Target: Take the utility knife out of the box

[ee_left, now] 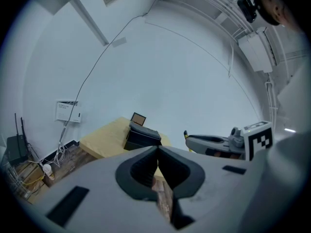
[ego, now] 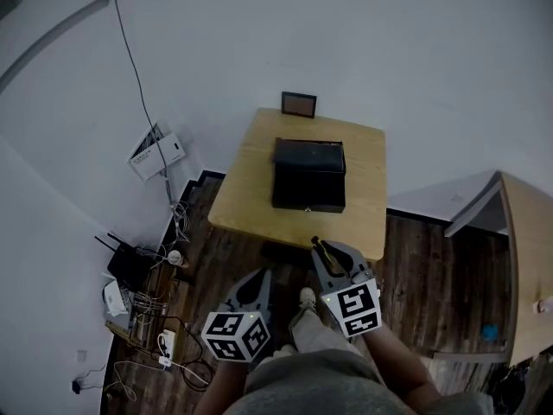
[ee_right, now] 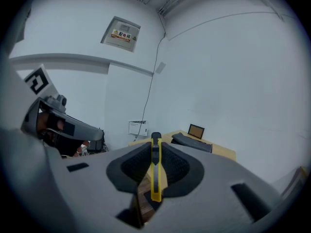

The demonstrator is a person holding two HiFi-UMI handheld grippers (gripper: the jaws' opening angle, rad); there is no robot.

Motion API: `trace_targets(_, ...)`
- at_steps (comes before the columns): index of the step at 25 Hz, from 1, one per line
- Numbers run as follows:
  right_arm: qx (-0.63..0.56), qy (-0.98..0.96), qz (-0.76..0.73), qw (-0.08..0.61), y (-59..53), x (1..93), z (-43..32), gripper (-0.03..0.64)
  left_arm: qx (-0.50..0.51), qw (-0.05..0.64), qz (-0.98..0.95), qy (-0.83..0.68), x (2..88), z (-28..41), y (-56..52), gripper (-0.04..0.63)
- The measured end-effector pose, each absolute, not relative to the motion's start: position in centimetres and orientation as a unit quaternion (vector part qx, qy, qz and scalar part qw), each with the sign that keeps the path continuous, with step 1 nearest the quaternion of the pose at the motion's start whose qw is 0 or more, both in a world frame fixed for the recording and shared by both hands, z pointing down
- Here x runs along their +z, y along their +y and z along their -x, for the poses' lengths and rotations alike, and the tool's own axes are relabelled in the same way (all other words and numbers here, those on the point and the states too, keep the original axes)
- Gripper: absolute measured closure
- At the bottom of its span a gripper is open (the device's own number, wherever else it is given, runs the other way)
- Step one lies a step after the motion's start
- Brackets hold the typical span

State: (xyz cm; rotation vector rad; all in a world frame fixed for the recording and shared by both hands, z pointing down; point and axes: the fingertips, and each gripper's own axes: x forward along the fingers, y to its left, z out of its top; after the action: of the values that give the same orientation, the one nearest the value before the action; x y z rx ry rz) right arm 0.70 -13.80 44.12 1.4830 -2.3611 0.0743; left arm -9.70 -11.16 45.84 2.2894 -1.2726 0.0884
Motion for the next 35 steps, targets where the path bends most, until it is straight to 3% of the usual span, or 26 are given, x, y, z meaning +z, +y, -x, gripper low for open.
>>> trace_targets(14, 0.028, -0.829, -0.537, 0.151, -7.1, 42.9, -0.5, 0.561, 0.021, 0.253, -0.846, -0.468, 45.6, 10.3, -6.0, 0.592)
trace_targets(35, 0.025, -0.833, -0.536, 0.132, -5.7, 42.0, -0.6, 0.563, 0.020, 0.249, -0.850, -0.464, 45.3, 9.6, -4.9, 0.592)
